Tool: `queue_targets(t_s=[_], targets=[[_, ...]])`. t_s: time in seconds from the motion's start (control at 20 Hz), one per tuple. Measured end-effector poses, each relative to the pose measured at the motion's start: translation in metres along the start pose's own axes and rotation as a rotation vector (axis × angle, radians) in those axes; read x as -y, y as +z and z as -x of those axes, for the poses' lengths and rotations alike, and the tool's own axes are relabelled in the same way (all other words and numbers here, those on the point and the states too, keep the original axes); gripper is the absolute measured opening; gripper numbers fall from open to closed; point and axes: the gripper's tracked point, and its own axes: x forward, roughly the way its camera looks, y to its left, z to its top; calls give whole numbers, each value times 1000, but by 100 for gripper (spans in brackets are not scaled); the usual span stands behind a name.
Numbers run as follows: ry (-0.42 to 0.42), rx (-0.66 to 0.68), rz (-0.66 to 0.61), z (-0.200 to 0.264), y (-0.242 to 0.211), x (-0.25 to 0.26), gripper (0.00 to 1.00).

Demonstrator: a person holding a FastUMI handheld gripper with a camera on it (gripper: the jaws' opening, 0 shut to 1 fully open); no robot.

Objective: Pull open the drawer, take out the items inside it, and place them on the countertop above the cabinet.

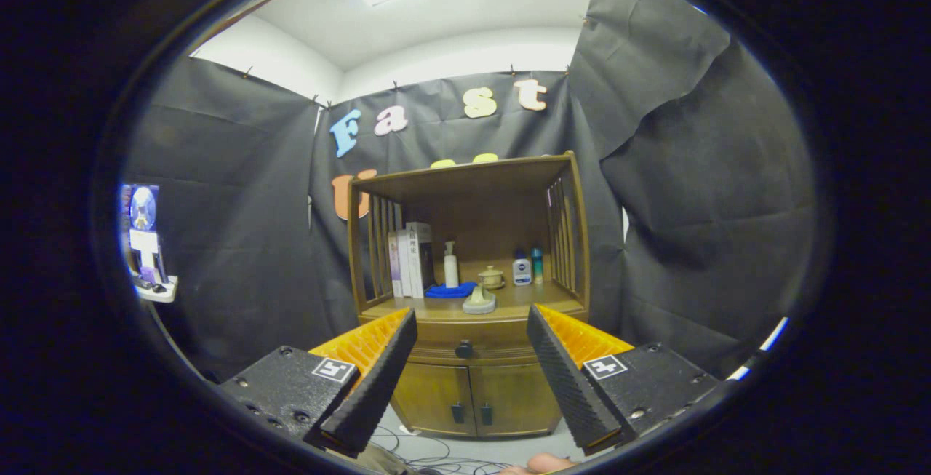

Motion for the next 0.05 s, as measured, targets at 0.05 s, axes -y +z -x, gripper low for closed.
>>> queue_targets(t_s=[0.05], targets=[[-4, -3, -2, -1, 0, 1, 99]])
